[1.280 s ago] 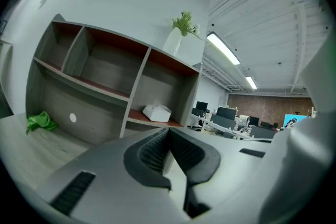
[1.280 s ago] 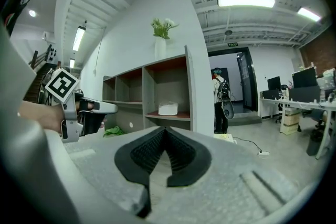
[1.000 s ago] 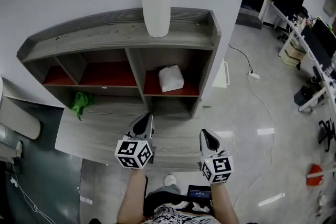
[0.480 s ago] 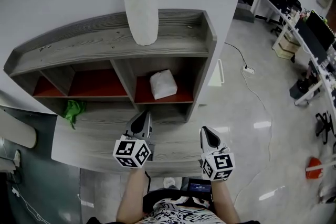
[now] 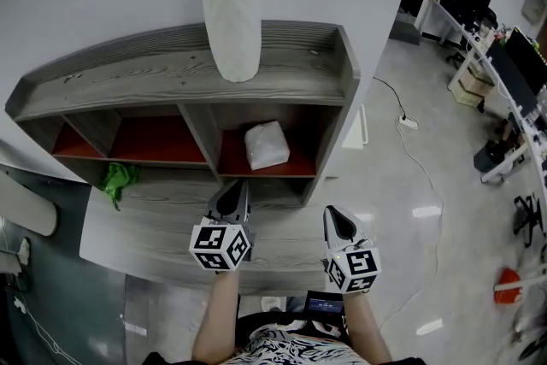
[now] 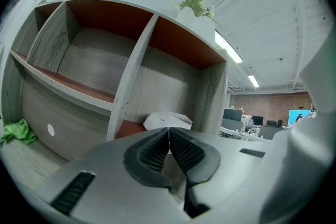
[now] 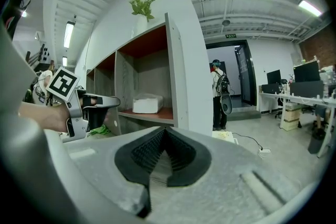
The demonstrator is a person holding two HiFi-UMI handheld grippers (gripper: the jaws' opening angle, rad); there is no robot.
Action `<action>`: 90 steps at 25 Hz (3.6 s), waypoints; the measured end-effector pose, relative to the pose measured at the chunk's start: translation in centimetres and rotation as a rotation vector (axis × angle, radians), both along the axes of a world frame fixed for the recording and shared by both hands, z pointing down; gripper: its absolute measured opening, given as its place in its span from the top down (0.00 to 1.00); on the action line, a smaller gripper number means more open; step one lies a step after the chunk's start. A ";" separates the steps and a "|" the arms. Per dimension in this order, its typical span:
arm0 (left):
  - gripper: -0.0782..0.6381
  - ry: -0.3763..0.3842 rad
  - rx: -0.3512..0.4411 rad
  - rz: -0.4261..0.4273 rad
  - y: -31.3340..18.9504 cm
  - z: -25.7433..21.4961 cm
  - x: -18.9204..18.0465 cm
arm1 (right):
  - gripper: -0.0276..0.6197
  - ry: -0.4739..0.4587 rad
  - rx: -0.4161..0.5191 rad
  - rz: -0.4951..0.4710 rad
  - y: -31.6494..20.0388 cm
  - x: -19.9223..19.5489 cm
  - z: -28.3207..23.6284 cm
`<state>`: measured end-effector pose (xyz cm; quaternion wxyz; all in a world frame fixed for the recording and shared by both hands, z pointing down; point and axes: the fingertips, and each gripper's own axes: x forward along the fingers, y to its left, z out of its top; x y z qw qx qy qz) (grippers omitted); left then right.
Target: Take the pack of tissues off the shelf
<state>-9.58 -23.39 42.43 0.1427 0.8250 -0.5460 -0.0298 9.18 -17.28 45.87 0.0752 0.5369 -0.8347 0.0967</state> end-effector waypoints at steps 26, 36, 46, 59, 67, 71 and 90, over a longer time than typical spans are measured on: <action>0.87 -0.125 0.042 0.038 -2.6 0.5 1.3 | 0.95 -0.060 -0.016 0.033 -2.2 0.8 -0.1; 0.62 -0.210 -0.001 0.068 -4.5 1.4 2.8 | 0.95 -0.051 -0.046 0.038 -3.3 1.5 0.8; 0.61 -0.283 -0.037 0.053 -5.9 2.0 3.3 | 0.95 -0.049 -0.062 0.070 -3.7 3.2 1.4; 0.74 -0.278 -0.050 0.035 -6.6 1.9 2.5 | 0.95 -0.031 -0.071 0.067 -3.6 3.4 2.0; 0.81 -0.293 -0.040 0.043 -6.5 1.8 2.5 | 0.95 -0.035 -0.077 0.065 -3.7 3.4 2.2; 0.82 -0.299 -0.037 0.038 -6.6 1.7 2.5 | 0.95 -0.033 -0.076 0.064 -3.9 3.4 2.2; 0.84 -0.298 -0.015 0.064 -6.0 1.3 2.7 | 0.95 -0.029 -0.063 0.061 -3.8 3.1 1.6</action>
